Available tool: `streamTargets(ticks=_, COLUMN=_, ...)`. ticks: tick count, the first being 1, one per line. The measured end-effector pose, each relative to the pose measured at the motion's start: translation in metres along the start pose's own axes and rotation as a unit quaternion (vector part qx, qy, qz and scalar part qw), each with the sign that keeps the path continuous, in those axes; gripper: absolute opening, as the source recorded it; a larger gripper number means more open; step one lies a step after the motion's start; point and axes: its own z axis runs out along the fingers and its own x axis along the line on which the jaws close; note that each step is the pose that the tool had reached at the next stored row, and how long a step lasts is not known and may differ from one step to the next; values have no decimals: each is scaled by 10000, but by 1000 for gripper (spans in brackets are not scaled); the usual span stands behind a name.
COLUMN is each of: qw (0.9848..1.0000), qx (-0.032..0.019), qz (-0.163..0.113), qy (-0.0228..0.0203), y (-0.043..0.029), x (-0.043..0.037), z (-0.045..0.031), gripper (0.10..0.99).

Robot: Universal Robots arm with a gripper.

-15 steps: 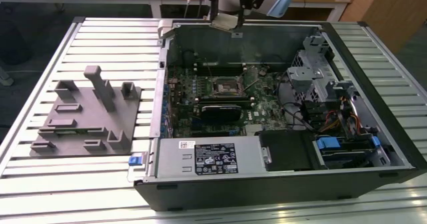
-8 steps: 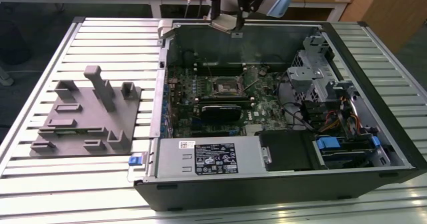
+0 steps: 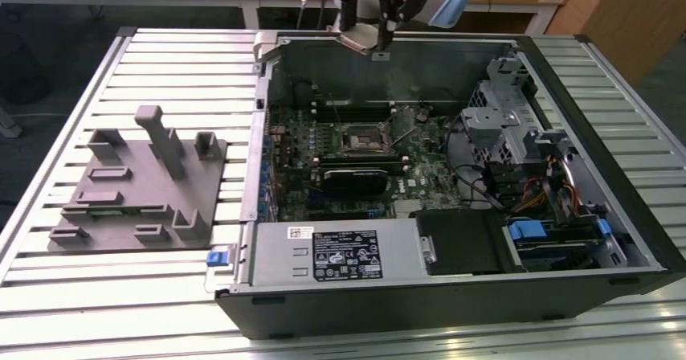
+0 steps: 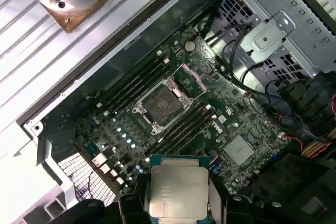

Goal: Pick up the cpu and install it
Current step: 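Place the cpu into insertion slot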

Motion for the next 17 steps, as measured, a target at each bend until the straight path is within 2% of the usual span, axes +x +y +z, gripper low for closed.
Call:
streamTargets(ticks=4, qw=9996, qx=0, qz=285, qy=-11, y=1, x=1, z=4, gripper=541)
streamTargets(ticks=8, qw=9983, qx=0, qz=574, qy=-22, y=1, x=2, z=7, gripper=541)
streamTargets(ticks=12, qw=9963, qx=0, qz=853, qy=-33, y=2, x=2, z=10, gripper=541)
streamTargets(ticks=17, qw=9927, qx=0, qz=1207, qy=-47, y=3, x=3, z=15, gripper=541)
